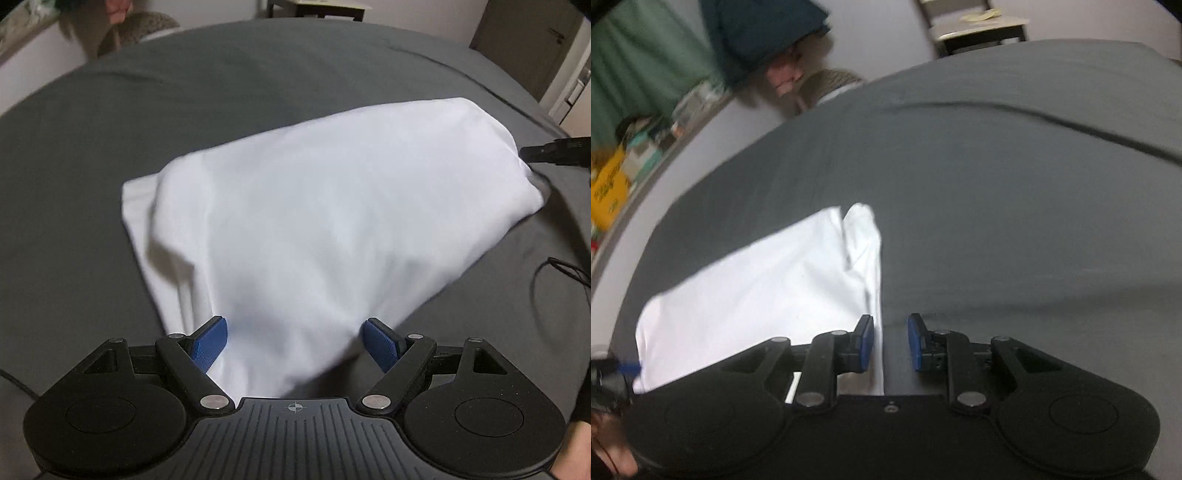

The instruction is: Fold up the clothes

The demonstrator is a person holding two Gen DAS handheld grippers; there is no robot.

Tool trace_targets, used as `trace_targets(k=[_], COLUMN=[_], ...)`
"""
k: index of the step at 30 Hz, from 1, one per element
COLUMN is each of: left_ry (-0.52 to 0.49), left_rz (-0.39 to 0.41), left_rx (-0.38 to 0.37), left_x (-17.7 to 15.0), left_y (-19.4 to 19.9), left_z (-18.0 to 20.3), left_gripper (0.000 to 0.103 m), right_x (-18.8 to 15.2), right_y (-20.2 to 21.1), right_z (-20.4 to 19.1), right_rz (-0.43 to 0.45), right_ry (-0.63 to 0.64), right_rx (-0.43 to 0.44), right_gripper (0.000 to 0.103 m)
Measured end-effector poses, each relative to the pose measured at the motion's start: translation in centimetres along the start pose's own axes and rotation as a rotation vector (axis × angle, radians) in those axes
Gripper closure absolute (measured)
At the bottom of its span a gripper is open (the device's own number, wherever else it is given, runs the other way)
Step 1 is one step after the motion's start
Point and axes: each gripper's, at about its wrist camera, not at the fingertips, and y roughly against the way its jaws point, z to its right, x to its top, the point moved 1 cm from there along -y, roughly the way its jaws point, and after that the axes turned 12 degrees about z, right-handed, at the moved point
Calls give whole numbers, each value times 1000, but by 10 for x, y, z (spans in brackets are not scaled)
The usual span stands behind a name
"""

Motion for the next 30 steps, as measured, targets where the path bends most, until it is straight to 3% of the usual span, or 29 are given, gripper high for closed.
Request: trace_targets(k=[2,4,6,10,14,16,19,21,24,27,30], left_ry=[-42,-74,-113,-182,-241,-156,-18,46,75,102,130], left_rz=[-8,-15,-6,16,-91,-13,163,262,244,223,203], left_rx=[11,-3,-25,-71,28,21,-28,-31,22,75,128], left_x=[-4,-10,-14,-12,-14,-2,17,28,26,23,20], left_y=[10,12,18,15,-1,8,22,26,14,1,-12], left_z=[-1,-3,-2,10,5,-7,-23,-34,-44,-53,-63], left_gripper=[21,21,21,21,21,21,21,21,21,21,21], right_x=[0,-8,-15,-20,-17,-14,-8,-2,6,5,5], right_y=[11,17,19,8,3,12,26,20,-5,-25,-24], right_z=[-14,-26,-39,-51,-40,-38,-37,-36,-33,-16,4], right_rz=[12,-3,-28,-72,-80,-16,99,119,86,25,20], right_ry=[22,55,98,157,100,99,136,81,-25,-75,-128], right_rx=[44,102,152,114,43,7,32,111,219,215,174], right_gripper=[78,69,69,68,80,75,69,68,67,67,81])
